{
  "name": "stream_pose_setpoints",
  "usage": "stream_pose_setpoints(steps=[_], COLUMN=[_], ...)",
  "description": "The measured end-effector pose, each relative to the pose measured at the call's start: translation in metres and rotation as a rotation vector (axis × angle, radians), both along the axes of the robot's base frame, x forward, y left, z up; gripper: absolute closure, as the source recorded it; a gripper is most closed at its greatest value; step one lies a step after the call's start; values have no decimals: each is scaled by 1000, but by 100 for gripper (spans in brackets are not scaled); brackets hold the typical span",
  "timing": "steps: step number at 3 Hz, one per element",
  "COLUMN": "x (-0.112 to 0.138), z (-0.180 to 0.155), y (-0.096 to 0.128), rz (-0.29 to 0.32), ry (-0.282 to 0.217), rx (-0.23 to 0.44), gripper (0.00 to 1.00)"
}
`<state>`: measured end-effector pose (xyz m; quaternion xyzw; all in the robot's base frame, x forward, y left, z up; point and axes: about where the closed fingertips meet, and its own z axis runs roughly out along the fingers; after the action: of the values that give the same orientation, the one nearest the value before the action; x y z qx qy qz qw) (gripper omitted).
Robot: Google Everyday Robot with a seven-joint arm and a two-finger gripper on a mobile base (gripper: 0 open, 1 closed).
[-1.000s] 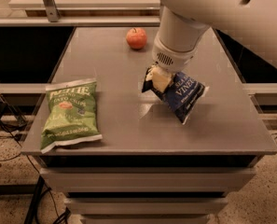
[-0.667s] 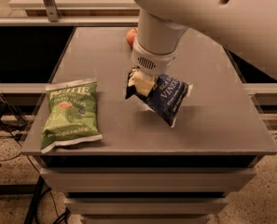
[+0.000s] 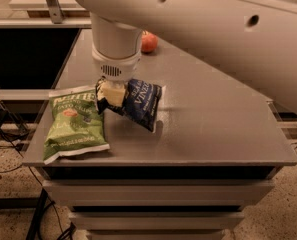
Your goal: Move blue chip bag near green jalapeno chip bag
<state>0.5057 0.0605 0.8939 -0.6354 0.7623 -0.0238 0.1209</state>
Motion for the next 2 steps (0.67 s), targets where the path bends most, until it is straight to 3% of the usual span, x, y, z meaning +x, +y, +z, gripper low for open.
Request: stream_pose_setpoints(steps=[1,2], x=[5,10], z=[-2,-3], y=[26,42], rz=[58,80], ry=[15,34], rx=[-1,15], gripper=[100,82])
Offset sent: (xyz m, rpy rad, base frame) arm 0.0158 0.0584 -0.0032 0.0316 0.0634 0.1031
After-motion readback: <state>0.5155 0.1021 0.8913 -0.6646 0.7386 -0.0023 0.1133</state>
